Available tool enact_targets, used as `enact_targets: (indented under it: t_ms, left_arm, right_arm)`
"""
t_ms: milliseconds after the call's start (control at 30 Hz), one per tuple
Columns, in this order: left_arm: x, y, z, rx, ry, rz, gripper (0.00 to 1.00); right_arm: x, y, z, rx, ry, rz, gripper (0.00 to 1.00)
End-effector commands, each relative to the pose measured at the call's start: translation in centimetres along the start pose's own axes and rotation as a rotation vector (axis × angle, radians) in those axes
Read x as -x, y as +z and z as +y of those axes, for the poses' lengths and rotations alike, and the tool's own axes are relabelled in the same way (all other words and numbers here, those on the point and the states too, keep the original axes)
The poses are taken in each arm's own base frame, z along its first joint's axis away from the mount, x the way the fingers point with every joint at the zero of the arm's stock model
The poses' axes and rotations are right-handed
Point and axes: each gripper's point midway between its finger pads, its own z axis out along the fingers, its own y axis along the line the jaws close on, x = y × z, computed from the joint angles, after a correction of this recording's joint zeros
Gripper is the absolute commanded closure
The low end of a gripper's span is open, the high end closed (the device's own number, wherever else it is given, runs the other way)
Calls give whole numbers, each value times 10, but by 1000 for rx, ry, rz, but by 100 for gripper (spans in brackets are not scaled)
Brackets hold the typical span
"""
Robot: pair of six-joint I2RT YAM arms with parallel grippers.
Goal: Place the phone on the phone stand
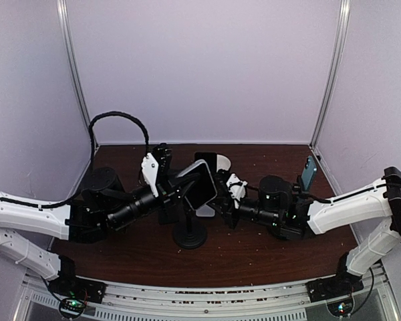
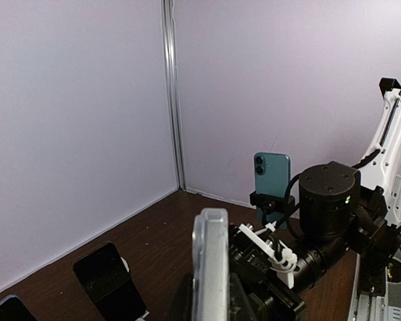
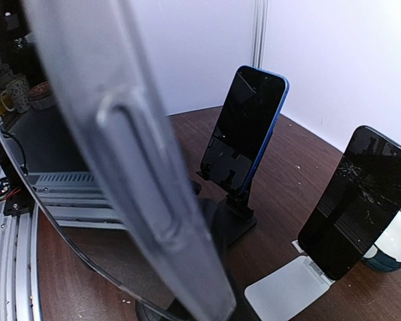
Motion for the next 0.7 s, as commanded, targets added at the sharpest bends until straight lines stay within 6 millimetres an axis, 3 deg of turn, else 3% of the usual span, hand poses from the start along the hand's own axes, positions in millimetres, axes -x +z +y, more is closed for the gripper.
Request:
enact_targets:
  t_ms: [0,233,500,667]
  left_arm:
    - [3,0,0,42,34,-65,100]
    - [-41,-5,-3,107,67,115,100]
    - [-106,-37,15,215,-14,358,100]
    - [-126,-49,15,203,2,460,100]
  right_arm:
    - [15,1,-2,-29,-1,-45,96]
    - [21,-2,-6,-56,12,-62,100]
    - [18,-1,-24,-156,35,-45,100]
    - [17,-2,-33,-185,76,-47,100]
